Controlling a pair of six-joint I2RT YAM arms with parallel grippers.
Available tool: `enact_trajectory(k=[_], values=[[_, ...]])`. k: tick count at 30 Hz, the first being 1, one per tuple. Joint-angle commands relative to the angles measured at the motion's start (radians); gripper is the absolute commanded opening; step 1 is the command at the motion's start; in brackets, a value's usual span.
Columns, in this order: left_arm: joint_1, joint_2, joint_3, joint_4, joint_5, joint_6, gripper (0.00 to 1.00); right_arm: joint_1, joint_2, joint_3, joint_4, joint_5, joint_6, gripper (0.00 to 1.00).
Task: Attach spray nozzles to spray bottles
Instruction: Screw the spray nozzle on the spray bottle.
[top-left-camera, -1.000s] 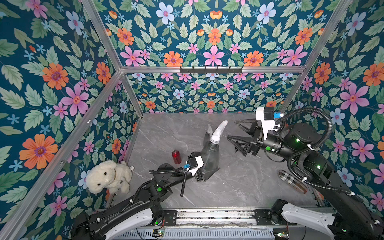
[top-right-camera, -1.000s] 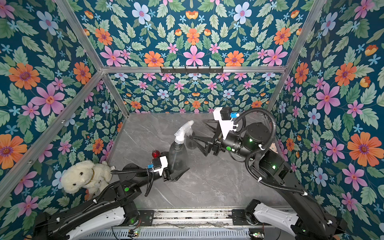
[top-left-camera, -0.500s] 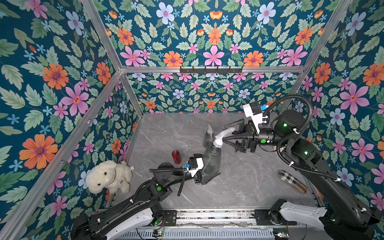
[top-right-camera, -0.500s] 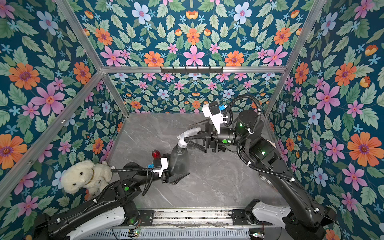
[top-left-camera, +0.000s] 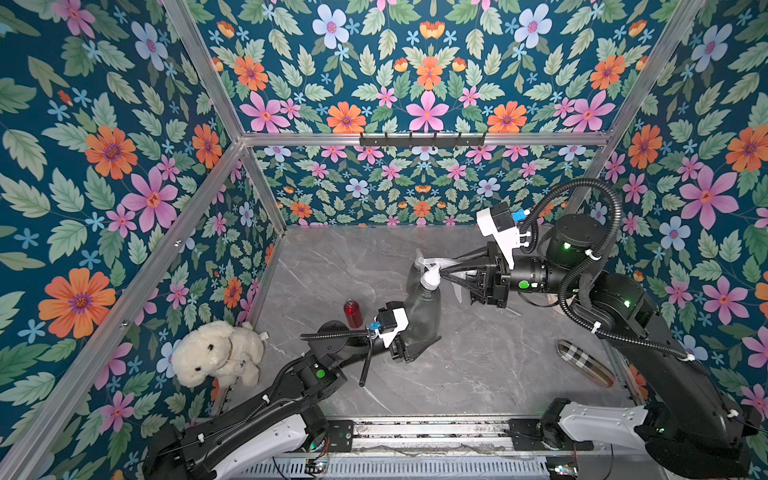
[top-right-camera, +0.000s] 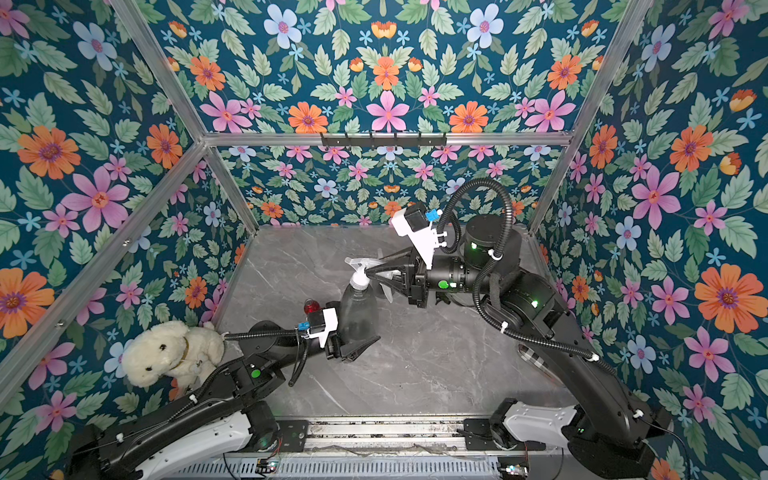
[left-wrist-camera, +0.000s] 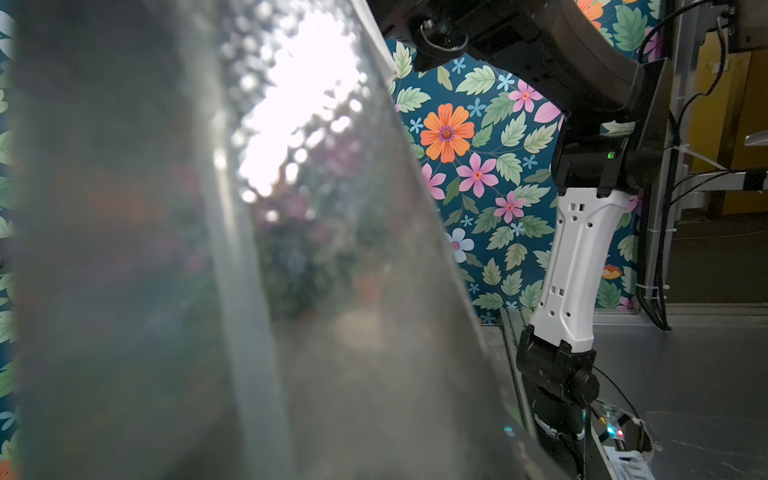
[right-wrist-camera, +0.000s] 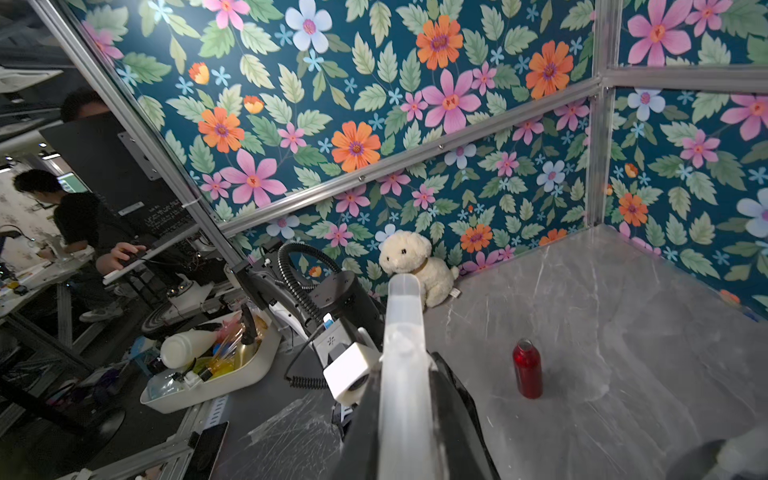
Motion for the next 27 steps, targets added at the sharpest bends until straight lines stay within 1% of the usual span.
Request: enact_trajectory(k=[1,7,16,19,24,27], values=[[-0.001,0.013,0.022,-0.061,0.019,0.038,0.00,0.008,0.057,0.100,-0.219,0.053,-0.052,0.00],[-0.001,0.041,0.049,-0.137,0.015,0.074,0.00,0.037,0.116,0.203,-0.377,0.155,-0.093,0.00],[0.000,0.061,0.079,-0.201,-0.011,0.100,0.00,0.060,0.170,0.284,-0.480,0.172,-0.122,0.00],[-0.001,0.061,0.081,-0.177,-0.031,0.092,0.00,0.082,0.191,0.292,-0.487,0.181,-0.125,0.00],[0.000,0.031,0.027,-0.059,-0.047,0.067,0.00,0.082,0.153,0.197,-0.385,0.156,-0.074,0.00],[0.000,0.024,0.022,-0.040,-0.059,0.065,0.00,0.083,0.152,0.174,-0.377,0.154,-0.057,0.00]])
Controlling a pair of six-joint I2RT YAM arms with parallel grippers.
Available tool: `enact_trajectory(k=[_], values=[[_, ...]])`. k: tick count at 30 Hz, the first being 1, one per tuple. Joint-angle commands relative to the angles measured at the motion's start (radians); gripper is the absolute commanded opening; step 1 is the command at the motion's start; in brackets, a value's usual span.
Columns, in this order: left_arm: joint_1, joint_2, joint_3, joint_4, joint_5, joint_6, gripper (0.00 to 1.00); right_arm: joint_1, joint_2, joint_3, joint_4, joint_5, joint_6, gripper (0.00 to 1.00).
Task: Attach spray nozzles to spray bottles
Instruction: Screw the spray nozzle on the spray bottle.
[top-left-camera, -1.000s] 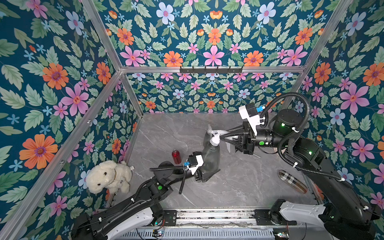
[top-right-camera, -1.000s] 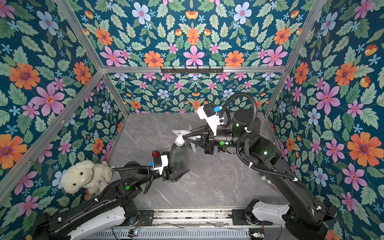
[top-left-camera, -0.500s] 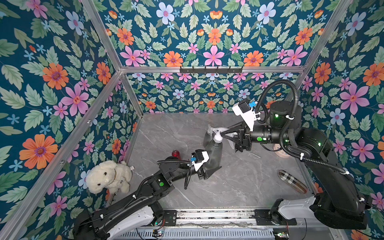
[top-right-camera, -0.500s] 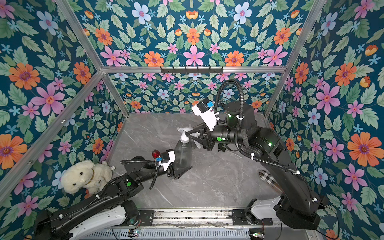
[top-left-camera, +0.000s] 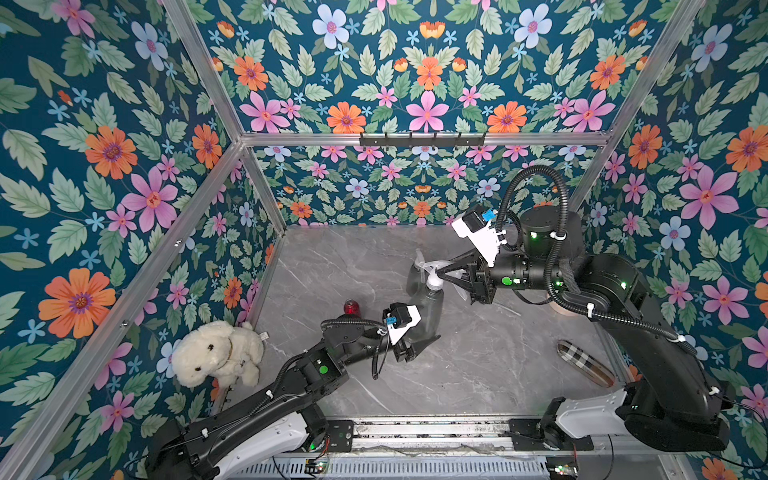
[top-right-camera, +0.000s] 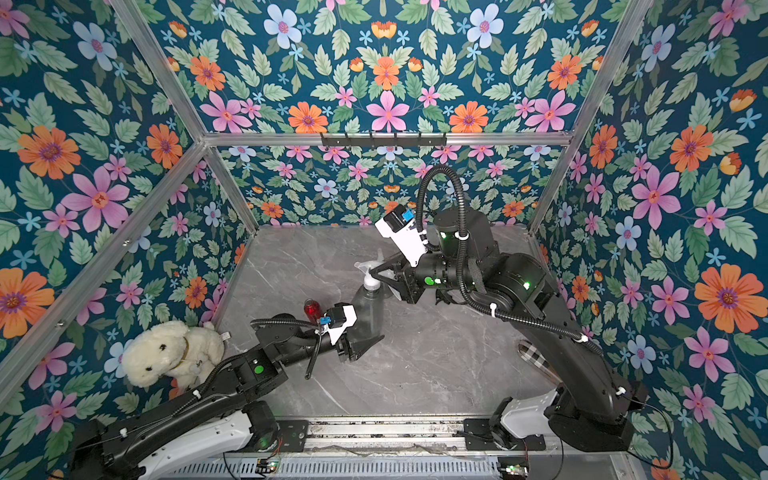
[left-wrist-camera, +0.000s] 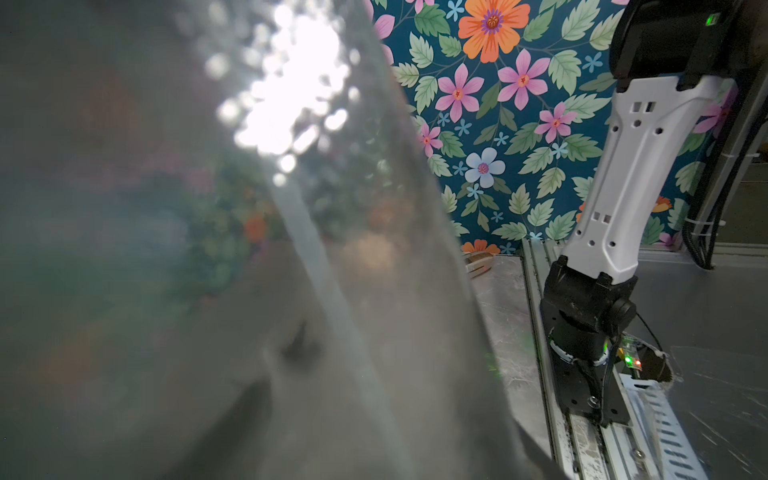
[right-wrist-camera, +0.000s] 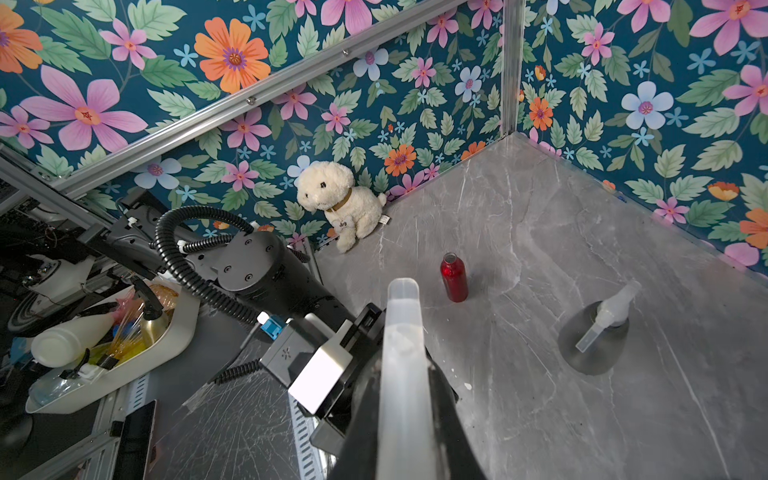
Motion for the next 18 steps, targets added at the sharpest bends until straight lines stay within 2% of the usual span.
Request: enact_trajectory(k=[1,10,18], values=[[-0.003,-0.008,0.006,0.163,0.002,0.010,0.00,0.012,0.008,-0.031,-0.017,-0.122,0.048,0.00],[-0.003,-0.001,-0.018,0.239,-0.154,0.020,0.00,0.040,0.000,-0.112,0.055,-0.043,0.128,0.00],[-0.003,0.030,-0.028,0.299,-0.253,0.023,0.00,0.108,0.010,-0.166,0.108,0.140,0.201,0.00]])
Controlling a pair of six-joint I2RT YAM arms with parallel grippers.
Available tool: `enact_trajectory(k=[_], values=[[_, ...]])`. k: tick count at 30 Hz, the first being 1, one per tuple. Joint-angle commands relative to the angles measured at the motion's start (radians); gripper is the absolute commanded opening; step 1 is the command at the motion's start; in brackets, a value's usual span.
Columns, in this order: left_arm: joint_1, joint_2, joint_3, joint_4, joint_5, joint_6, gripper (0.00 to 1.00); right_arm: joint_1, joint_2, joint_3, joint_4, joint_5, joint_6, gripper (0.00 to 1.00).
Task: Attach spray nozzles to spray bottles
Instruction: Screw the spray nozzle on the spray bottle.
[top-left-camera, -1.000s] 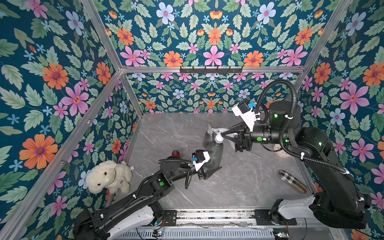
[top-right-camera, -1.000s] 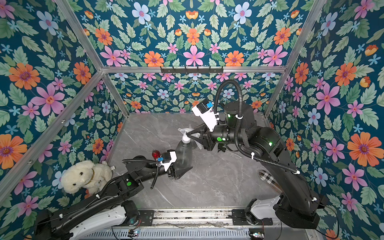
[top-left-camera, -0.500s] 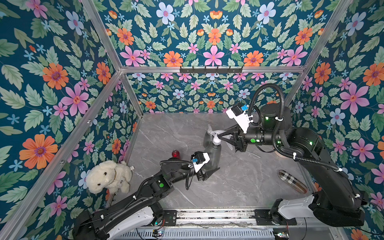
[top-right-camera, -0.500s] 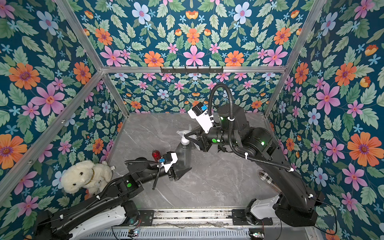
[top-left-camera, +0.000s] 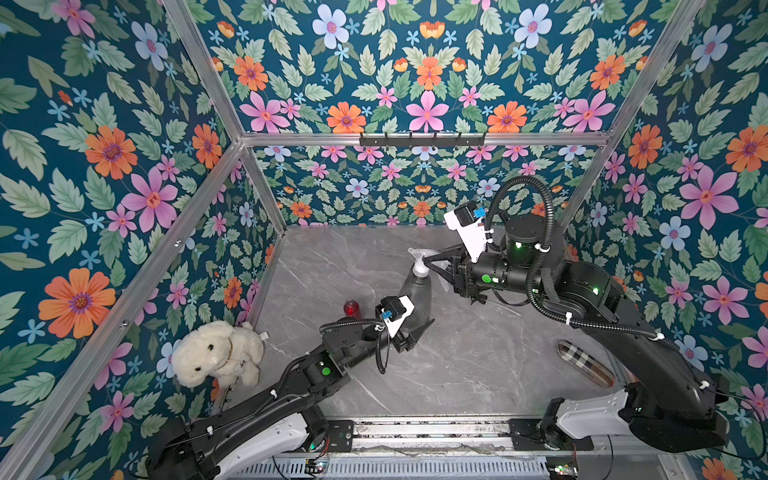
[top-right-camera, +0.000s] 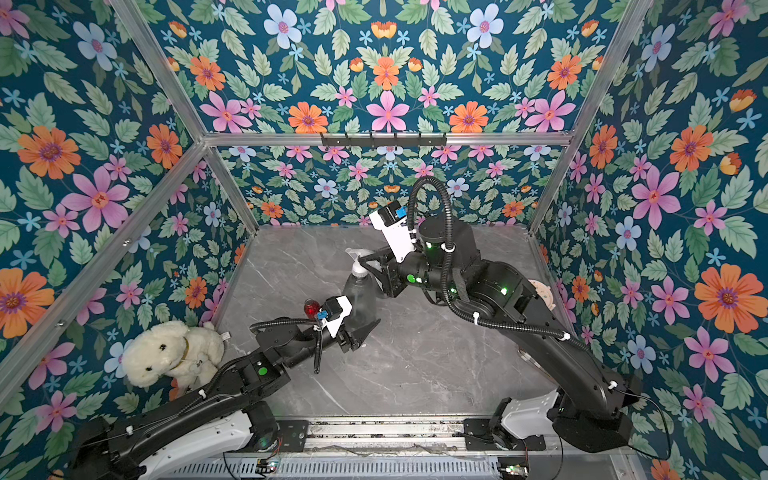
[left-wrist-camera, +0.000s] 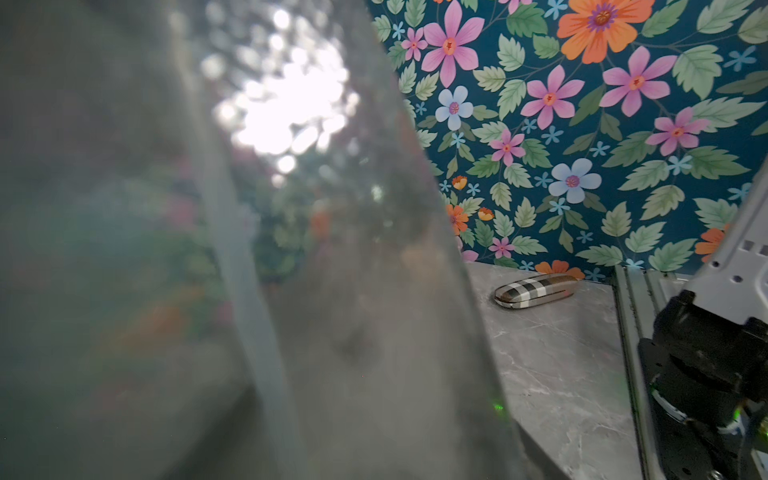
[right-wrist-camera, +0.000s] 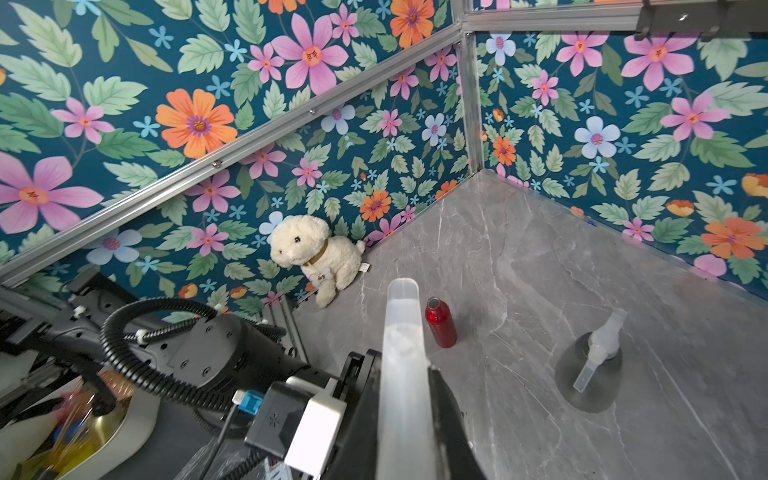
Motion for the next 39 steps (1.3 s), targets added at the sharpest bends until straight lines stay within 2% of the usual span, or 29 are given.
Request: enact_trajectory(k=[1,8,22,35,39], values=[[-0.004,0.012,0.017,0.189,-0.024,0.036,0.00,0.034,0.018,-0.033,-0.112,-0.067,0.087,0.00],[-0.009,0.036,0.011,0.227,-0.098,0.049,0.00,0.096,0.051,-0.028,-0.092,0.074,0.131,0.00],[-0.021,0.053,-0.002,0.273,-0.179,0.066,0.00,0.129,0.116,-0.021,-0.019,0.176,0.221,0.00],[-0.022,0.036,-0.009,0.248,-0.110,0.052,0.00,0.129,0.106,0.055,-0.032,0.240,0.145,0.00],[-0.022,0.034,0.000,0.219,-0.060,0.058,0.00,0.130,0.114,0.103,-0.076,0.239,0.116,0.10]])
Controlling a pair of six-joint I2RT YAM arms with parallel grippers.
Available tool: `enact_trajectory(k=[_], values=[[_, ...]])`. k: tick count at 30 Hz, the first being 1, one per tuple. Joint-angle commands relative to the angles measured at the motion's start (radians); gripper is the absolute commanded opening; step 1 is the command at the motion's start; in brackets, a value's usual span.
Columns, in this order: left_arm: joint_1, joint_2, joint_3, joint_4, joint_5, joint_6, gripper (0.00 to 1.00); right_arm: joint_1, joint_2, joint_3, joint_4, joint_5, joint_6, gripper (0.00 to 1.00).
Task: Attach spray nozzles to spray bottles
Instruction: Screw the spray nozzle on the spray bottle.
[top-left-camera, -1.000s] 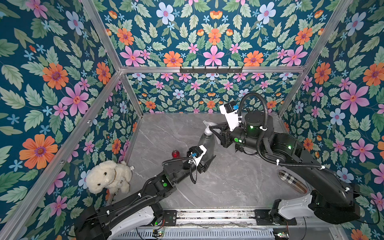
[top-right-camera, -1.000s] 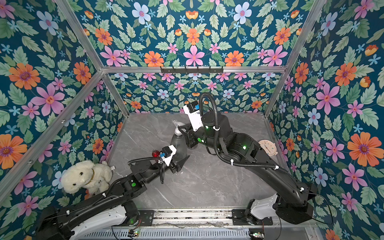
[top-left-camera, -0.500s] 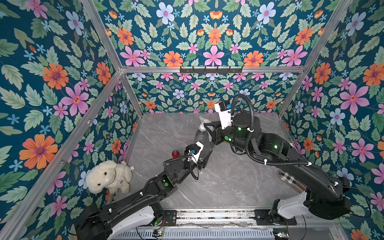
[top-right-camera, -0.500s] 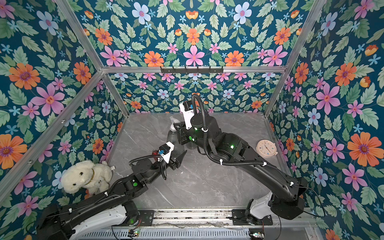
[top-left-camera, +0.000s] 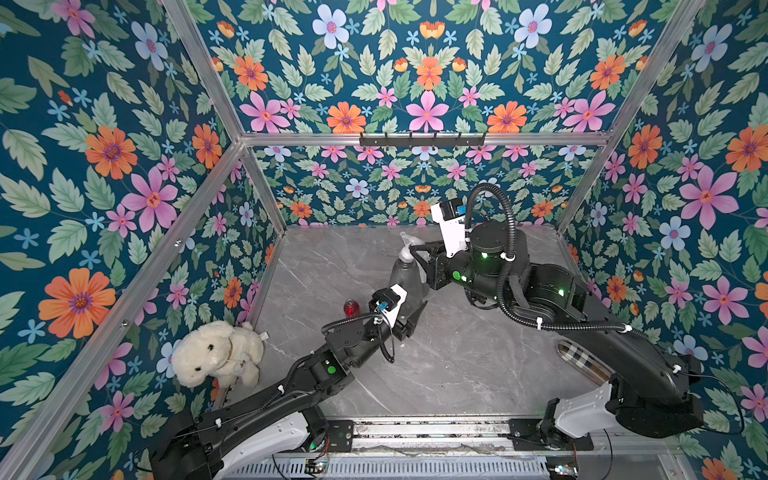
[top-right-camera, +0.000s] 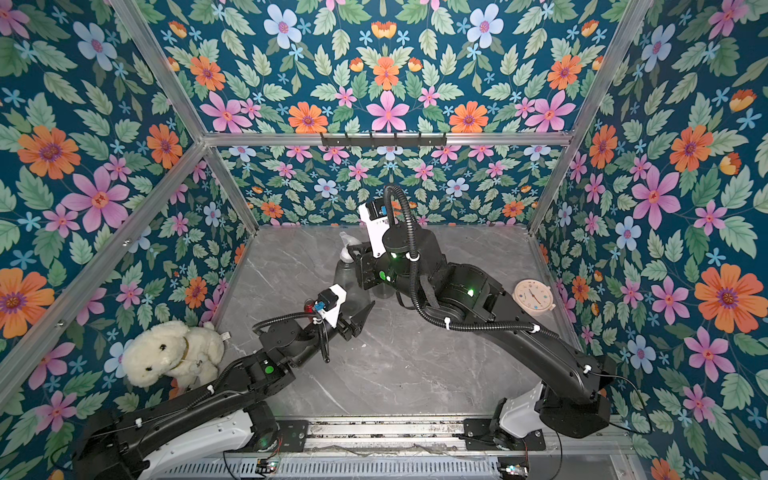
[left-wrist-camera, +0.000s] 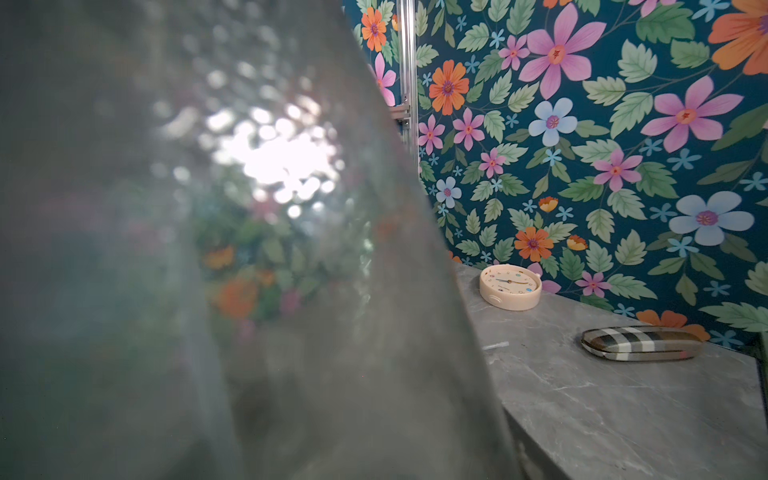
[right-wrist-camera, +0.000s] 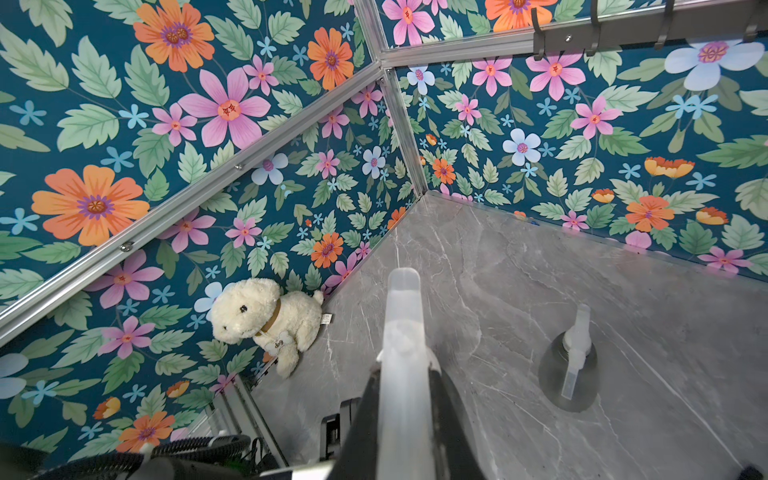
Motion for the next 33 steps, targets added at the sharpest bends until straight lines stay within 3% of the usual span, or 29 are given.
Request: enact_trajectory(k=[1,4,11,17,21,25,28,33], values=[[-0.008,-0.005,0.013,0.107,0.164,0.080,0.00,0.007,0.016,0.023,-0.126,-0.104,-0.022,0.13],[-0.008,-0.010,0.015,0.091,0.196,0.083,0.00,0.005,0.019,0.052,-0.157,-0.110,-0.037,0.28],[-0.008,-0.017,0.016,0.083,0.207,0.071,0.00,0.001,0.015,0.132,-0.209,-0.110,-0.099,0.44],[-0.008,-0.030,0.017,0.073,0.208,0.070,0.00,0.001,-0.056,0.090,-0.164,-0.135,-0.136,0.60],[-0.008,-0.045,0.023,0.046,0.272,0.075,0.00,-0.005,-0.113,0.026,-0.123,-0.177,-0.167,0.64],[-0.008,-0.066,0.037,0.004,0.377,0.068,0.00,-0.048,-0.182,-0.047,-0.070,-0.335,-0.216,0.65],[-0.008,-0.070,0.044,-0.006,0.411,0.057,0.00,-0.089,-0.231,-0.116,0.010,-0.445,-0.205,0.72],[-0.008,-0.056,0.052,-0.018,0.422,0.057,0.00,-0.092,-0.220,-0.130,0.040,-0.467,-0.192,0.75]])
